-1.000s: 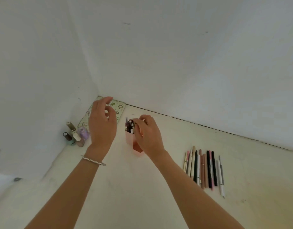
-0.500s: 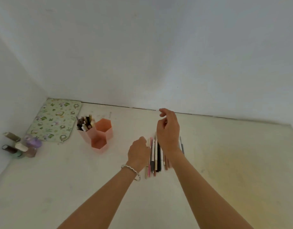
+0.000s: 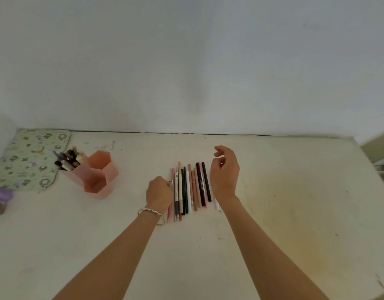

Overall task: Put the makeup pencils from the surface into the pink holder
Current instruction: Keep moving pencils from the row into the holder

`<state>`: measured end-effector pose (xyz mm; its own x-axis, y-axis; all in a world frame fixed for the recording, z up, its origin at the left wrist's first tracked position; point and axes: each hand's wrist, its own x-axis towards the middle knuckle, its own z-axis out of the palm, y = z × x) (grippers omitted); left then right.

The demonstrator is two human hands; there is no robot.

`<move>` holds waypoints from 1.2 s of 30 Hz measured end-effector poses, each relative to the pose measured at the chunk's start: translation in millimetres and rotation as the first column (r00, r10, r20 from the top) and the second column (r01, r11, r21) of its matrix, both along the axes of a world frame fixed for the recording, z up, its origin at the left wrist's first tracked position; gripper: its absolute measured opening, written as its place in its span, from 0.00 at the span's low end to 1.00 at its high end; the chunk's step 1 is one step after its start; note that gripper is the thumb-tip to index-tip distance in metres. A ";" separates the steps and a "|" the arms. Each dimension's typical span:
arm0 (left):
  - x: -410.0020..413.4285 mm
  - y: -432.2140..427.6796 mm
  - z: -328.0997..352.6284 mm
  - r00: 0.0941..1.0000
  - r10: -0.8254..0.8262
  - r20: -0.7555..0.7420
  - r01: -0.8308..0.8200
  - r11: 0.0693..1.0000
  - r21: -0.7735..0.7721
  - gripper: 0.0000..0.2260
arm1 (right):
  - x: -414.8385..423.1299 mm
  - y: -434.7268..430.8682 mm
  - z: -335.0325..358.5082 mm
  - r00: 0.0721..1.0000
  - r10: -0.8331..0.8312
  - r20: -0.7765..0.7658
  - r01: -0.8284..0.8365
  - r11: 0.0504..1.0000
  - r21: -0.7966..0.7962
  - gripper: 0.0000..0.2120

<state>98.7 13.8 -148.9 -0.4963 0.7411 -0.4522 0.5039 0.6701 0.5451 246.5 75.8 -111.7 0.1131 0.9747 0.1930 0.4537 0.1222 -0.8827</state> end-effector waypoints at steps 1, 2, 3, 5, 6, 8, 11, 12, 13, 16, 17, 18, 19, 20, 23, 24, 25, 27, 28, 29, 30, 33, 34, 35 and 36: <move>-2.0 1.8 4.0 1.000 0.022 0.012 -0.022 0.999 0.039 0.07 | 6.0 4.3 -1.7 0.998 -0.049 -0.027 0.049 0.999 -0.018 0.17; -4.6 4.3 9.5 0.998 0.050 0.027 -0.052 0.994 0.094 0.06 | 11.3 8.9 -3.6 0.995 -0.092 -0.034 0.091 0.995 -0.041 0.16; -6.6 7.3 15.8 0.996 0.075 0.047 -0.082 0.983 0.163 0.07 | 16.6 13.9 -6.4 0.992 -0.122 -0.014 0.120 0.990 -0.077 0.15; -8.8 13.4 30.6 0.988 0.100 0.117 -0.132 0.942 0.309 0.13 | 24.0 22.5 -14.7 0.988 -0.115 0.107 0.135 0.971 -0.197 0.13; -8.6 16.3 38.1 0.982 0.097 0.160 -0.150 0.917 0.369 0.18 | 26.9 24.9 -20.4 0.978 -0.078 0.194 0.129 0.955 -0.268 0.14; -7.0 20.1 49.7 0.972 0.078 0.221 -0.174 0.871 0.459 0.29 | 30.3 25.2 -34.3 0.942 0.027 0.334 0.110 0.916 -0.385 0.14; -6.8 21.8 55.7 0.970 0.035 0.241 -0.157 0.845 0.512 0.34 | 27.9 17.6 -52.2 0.869 0.155 0.470 0.089 0.885 -0.458 0.11; -7.7 21.7 55.4 0.972 0.030 0.232 -0.149 0.845 0.514 0.33 | 25.3 15.0 -56.7 0.853 0.178 0.491 0.080 0.884 -0.461 0.09; -9.4 21.5 54.7 0.973 0.033 0.227 -0.148 0.846 0.512 0.32 | 21.5 13.6 -60.0 0.849 0.187 0.495 0.073 0.885 -0.460 0.07; -14.1 18.0 51.5 0.975 0.045 0.217 -0.154 0.843 0.516 0.33 | 14.7 12.1 -62.6 0.863 0.199 0.465 0.043 0.887 -0.459 0.07; -17.3 15.7 50.7 0.976 0.044 0.212 -0.151 0.840 0.521 0.34 | 13.3 12.2 -61.8 0.865 0.206 0.457 0.031 0.888 -0.458 0.06; -19.7 14.1 51.4 0.978 0.038 0.206 -0.144 0.837 0.528 0.35 | 13.5 12.9 -59.5 0.871 0.205 0.447 0.021 0.893 -0.450 0.06; -23.1 12.7 53.1 0.980 0.032 0.197 -0.137 0.829 0.542 0.35 | 13.2 13.7 -55.4 0.881 0.192 0.433 0.014 0.903 -0.429 0.07; -28.7 11.5 56.9 0.981 0.031 0.189 -0.135 0.813 0.567 0.33 | 11.0 15.3 -48.9 0.896 0.170 0.410 0.004 0.920 -0.391 0.07; -61.2 9.2 79.3 0.989 0.099 0.114 -0.151 0.689 0.709 0.29 | -12.8 24.4 -14.5 0.955 0.104 0.278 -0.042 0.975 -0.220 0.06; -76.2 8.0 89.6 0.986 0.145 0.081 -0.155 0.636 0.756 0.27 | -24.4 27.5 -0.9 0.975 0.094 0.200 -0.060 0.983 -0.172 0.06; -95.0 4.9 101.5 0.979 0.198 0.047 -0.156 0.582 0.798 0.24 | -39.9 29.7 13.6 0.989 0.102 0.110 -0.087 0.987 -0.132 0.08; -132.4 -5.2 122.5 0.956 0.293 -0.002 -0.147 0.487 0.861 0.21 | -70.9 29.4 39.7 0.988 0.147 -0.044 -0.150 0.987 -0.058 0.15; -149.2 -11.8 130.8 0.943 0.331 -0.016 -0.143 0.449 0.882 0.20 | -85.8 27.8 50.1 0.980 0.174 -0.095 -0.176 0.984 -0.008 0.21; -163.6 -17.8 136.3 0.930 0.366 -0.026 -0.140 0.419 0.897 0.20 | -98.7 25.0 59.1 0.971 0.200 -0.135 -0.196 0.980 0.044 0.25; -177.6 -25.3 140.3 0.915 0.402 -0.030 -0.145 0.397 0.906 0.20 | -112.8 21.1 65.5 0.957 0.233 -0.170 -0.220 0.971 0.096 0.28; -207.1 -45.2 139.9 0.885 0.463 -0.044 -0.164 0.400 0.902 0.20 | -150.4 6.3 77.5 0.921 0.326 -0.212 -0.288 0.939 0.190 0.27; -210.3 -48.8 135.5 0.880 0.470 -0.066 -0.158 0.422 0.893 0.20 | -158.1 1.6 78.6 0.916 0.344 -0.204 -0.303 0.930 0.208 0.26; -212.2 -51.7 129.1 0.874 0.475 -0.099 -0.145 0.451 0.880 0.20 | -165.2 -2.4 79.6 0.911 0.362 -0.200 -0.318 0.922 0.221 0.25; -212.6 -54.5 123.1 0.871 0.475 -0.125 -0.136 0.478 0.868 0.20 | -172.0 -6.6 79.6 0.904 0.376 -0.201 -0.329 0.915 0.231 0.24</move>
<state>-113.8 -40.7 -25.8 -0.7466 0.4526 0.4876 0.6048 0.1565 0.7808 74.5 69.1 -32.0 -0.1662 0.9072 0.3866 0.1308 0.4088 -0.9032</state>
